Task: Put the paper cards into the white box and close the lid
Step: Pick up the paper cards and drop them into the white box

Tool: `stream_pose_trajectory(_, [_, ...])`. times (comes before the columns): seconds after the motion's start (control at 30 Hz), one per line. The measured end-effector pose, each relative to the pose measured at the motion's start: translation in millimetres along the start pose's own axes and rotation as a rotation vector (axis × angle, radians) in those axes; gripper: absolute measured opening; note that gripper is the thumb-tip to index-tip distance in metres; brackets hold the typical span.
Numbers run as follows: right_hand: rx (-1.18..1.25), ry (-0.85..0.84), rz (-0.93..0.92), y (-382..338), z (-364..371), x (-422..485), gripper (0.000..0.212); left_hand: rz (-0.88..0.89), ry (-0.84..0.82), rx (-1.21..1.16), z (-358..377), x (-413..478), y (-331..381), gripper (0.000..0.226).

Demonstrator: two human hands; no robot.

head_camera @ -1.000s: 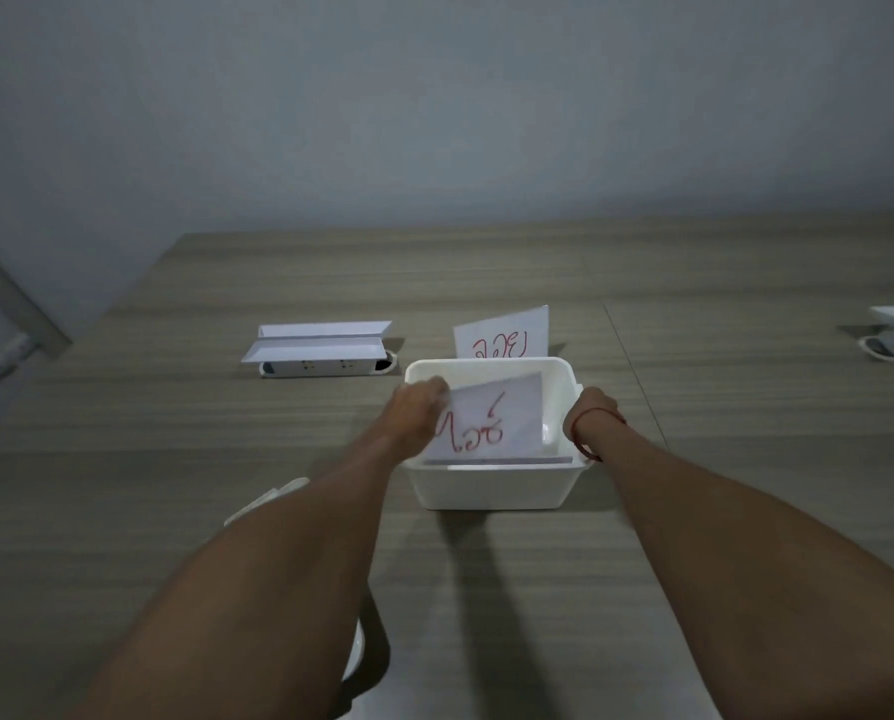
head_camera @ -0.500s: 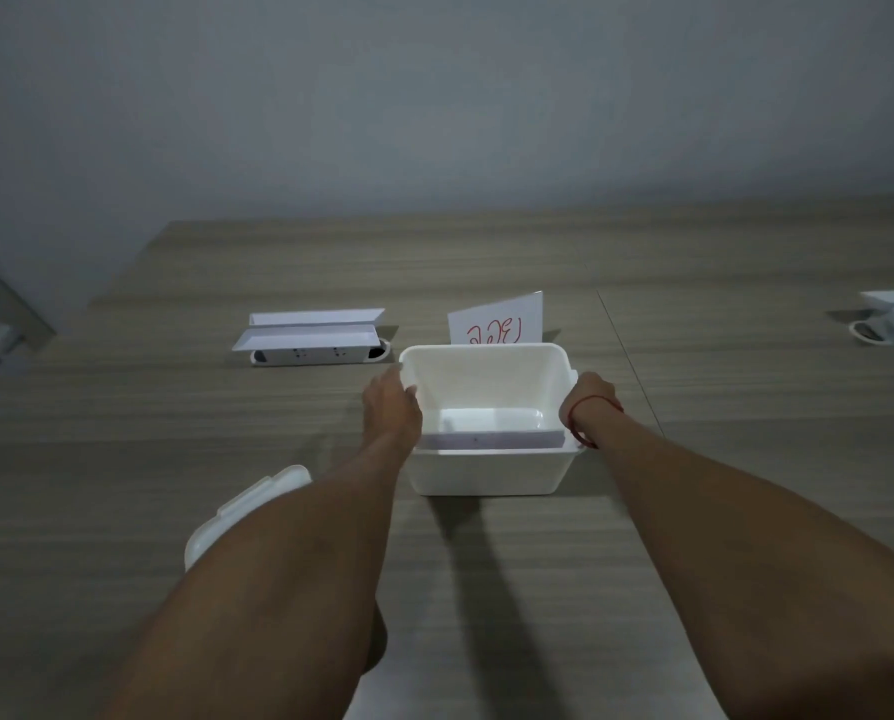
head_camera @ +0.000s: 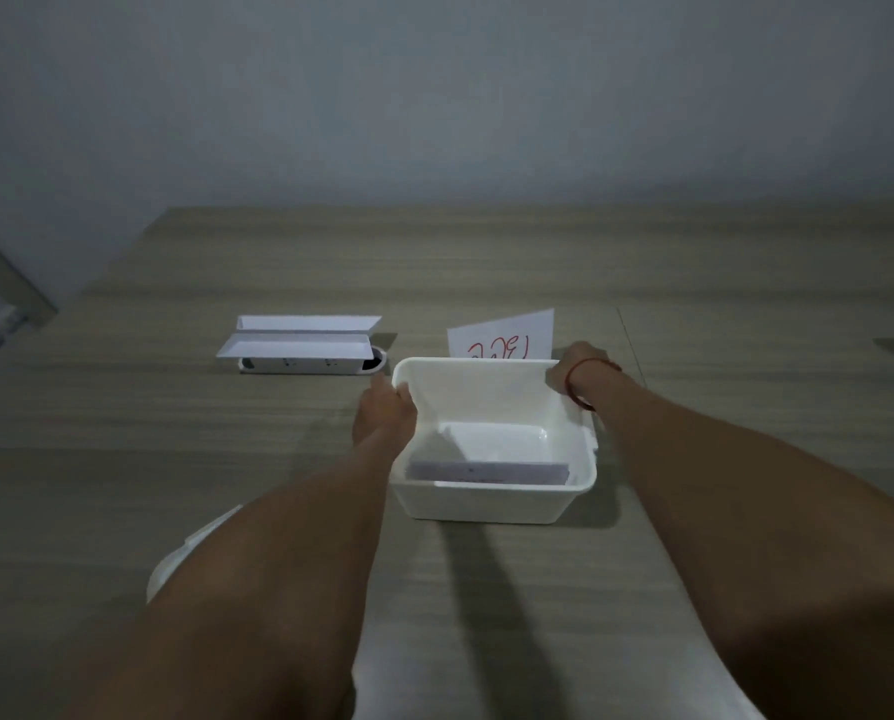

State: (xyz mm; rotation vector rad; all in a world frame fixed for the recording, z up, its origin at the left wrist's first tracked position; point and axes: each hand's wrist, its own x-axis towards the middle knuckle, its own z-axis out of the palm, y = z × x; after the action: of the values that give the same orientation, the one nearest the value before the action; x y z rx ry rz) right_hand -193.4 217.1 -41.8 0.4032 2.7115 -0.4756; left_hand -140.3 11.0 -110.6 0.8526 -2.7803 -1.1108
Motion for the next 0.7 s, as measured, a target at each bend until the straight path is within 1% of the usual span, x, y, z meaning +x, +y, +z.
stream_pose_trajectory(0.07, [-0.005, 0.029, -0.063, -10.2, 4.1, 18.9, 0.041, 0.007, 0.013, 0.036, 1.6, 10.6, 5.8, 0.047])
stream_pose_trajectory(0.13, [-0.07, 0.06, -0.145, -20.0, 7.8, 36.0, 0.041, -0.017, 0.029, 0.054, 3.9, 22.6, 13.5, 0.049])
stream_pose_trajectory(0.27, [-0.146, 0.14, -0.328, -36.7, 18.8, 67.9, 0.048, -0.009, 0.024, 0.075, 10.7, 40.7, 26.2, 0.055])
stream_pose_trajectory(0.33, [-0.161, 0.128, -0.385, -43.7, 24.5, 82.1, 0.056, -0.014, 0.027, 0.089, 15.7, 47.0, 30.1, 0.058])
stream_pose_trajectory(0.43, [-0.242, 0.094, -0.448, -52.8, 32.8, 100.2, 0.065, -0.039, 0.028, 0.104, 21.4, 53.4, 33.2, 0.054])
stream_pose_trajectory(0.5, [-0.307, 0.103, -0.465, -54.7, 35.5, 107.8, 0.059, -0.063, 0.045, 0.105, 23.7, 53.4, 33.0, 0.052])
stream_pose_trajectory(0.6, [-0.366, 0.2, -0.473, -54.2, 35.5, 114.3, 0.04, -0.112, 0.051, 0.101, 23.5, 53.3, 34.0, 0.052])
stream_pose_trajectory(0.7, [-0.355, 0.222, -0.503, -49.2, 36.5, 113.9, 0.034, -0.134, 0.043, 0.109, 22.9, 53.9, 34.6, 0.054])
